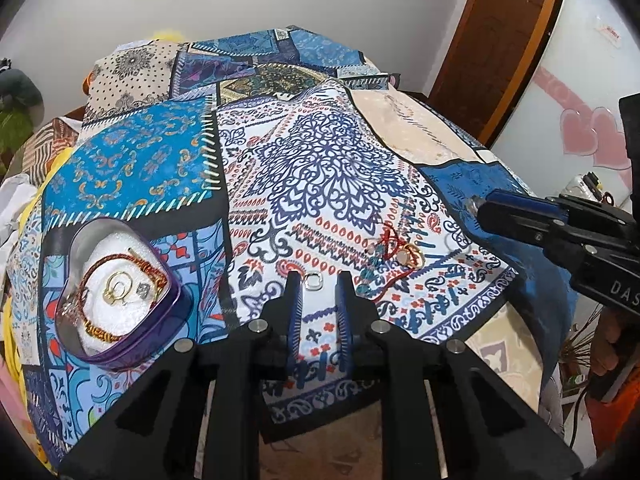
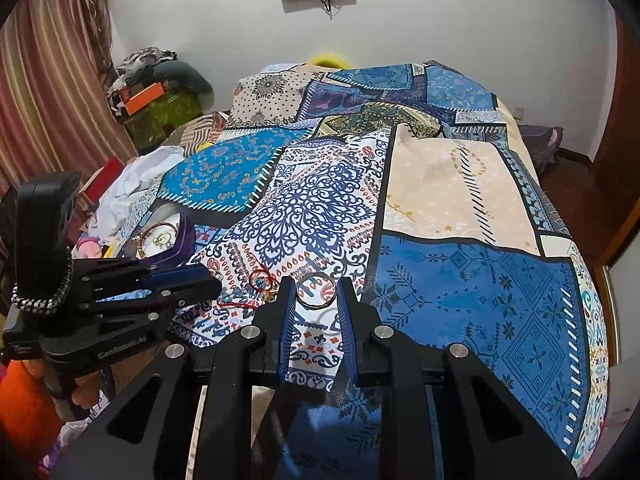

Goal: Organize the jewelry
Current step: 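Grasp a gold ring with the right tool while the left tool grasps a small silver ring, then carry both rings over the heart tin and lower them toward the foam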

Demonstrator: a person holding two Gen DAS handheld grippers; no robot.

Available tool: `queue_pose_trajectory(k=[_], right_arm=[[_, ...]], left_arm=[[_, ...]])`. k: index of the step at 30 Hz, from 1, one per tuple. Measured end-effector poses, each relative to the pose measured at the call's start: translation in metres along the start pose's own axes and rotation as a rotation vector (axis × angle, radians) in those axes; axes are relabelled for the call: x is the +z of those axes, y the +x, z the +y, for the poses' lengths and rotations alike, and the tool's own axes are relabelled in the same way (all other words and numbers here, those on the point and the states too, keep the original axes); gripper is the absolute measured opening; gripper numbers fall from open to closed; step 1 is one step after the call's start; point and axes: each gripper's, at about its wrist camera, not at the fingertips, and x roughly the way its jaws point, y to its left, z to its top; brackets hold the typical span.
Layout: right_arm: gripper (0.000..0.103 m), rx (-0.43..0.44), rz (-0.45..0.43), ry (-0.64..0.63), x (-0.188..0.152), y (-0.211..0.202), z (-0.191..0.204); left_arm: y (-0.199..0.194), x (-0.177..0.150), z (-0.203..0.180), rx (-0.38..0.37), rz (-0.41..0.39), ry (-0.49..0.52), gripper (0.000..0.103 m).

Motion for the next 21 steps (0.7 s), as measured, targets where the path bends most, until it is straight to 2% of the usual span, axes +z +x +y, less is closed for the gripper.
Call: queue_pose_trajectory(k=[3, 9, 21], right_arm=[[0.019, 0.003, 0.004, 0.007, -0.001, 0.001, -0.002], [0.019, 0.011, 0.003, 0.007, -0.001, 0.0, -0.002], [0.019, 0.043, -0.04, -0.036, 0.018, -0.004, 0.025]], left_arm=[[0.005, 0.002, -0.002, 0.013, 0.004, 0.007, 0.007], [-0.001, 0.0, -0.008, 0.033, -0.017, 0.031, 0.007], [-0.053, 0.006, 0.019, 0.049, -0.134, -0.038, 0.007]])
